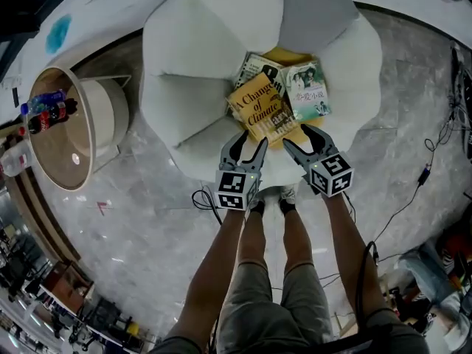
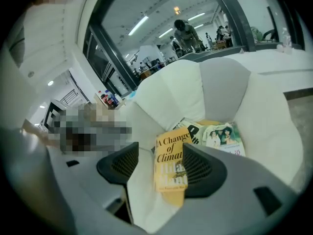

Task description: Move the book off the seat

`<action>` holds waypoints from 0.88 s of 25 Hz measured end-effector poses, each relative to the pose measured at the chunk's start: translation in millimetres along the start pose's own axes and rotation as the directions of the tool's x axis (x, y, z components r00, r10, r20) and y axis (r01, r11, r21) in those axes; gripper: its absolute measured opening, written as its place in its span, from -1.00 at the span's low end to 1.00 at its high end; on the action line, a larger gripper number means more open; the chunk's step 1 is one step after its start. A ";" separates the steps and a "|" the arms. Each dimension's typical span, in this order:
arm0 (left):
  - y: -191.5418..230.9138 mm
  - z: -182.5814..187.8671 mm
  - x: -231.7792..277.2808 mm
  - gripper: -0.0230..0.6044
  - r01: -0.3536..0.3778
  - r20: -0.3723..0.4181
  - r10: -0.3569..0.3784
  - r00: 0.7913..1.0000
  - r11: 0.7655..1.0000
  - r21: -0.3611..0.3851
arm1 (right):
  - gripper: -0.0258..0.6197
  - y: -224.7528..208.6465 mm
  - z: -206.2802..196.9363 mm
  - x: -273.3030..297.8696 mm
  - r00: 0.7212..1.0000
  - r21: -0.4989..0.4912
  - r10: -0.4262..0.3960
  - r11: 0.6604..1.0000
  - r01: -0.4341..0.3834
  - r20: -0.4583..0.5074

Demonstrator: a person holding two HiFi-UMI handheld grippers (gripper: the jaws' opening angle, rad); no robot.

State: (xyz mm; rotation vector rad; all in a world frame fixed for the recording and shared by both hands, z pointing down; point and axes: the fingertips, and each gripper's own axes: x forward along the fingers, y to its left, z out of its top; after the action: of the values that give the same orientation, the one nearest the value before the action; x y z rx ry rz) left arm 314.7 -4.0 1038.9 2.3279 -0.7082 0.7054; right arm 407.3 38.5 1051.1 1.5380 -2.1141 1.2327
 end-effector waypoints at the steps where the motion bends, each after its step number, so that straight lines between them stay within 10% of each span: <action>1: 1.4 -2.0 1.1 -0.24 -0.001 -0.001 0.001 1.000 1.000 -0.004 | -0.08 1.1 -2.4 1.3 1.000 0.002 0.002 1.000 -0.002 -0.004; 22: 60.2 -138.5 70.5 -0.23 -0.058 -0.161 0.013 0.987 0.960 -0.274 | -0.06 -65.5 -84.3 93.5 0.989 -0.153 -0.070 0.987 0.050 -0.131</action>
State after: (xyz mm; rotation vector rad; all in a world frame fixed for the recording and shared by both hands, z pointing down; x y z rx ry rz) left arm 285.1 25.7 1200.2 1.9853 -0.7284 0.7456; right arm 403.6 34.2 1192.9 1.4026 -2.0088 1.0991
